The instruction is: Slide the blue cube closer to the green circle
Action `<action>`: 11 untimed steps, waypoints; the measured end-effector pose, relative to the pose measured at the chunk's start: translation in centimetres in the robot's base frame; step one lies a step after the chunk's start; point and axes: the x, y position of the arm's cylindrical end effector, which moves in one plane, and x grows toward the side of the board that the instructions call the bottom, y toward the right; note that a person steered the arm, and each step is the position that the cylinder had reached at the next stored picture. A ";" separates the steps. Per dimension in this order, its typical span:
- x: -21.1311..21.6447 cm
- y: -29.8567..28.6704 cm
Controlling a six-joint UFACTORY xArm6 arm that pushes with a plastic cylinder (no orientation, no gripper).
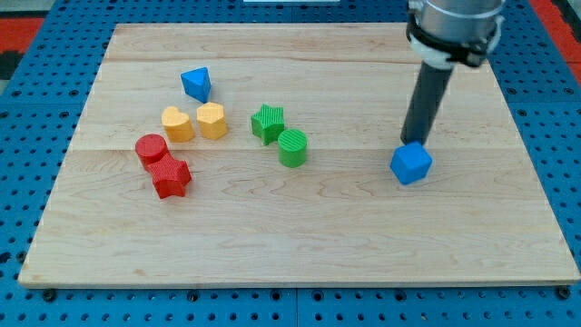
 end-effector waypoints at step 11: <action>5.5 -9.9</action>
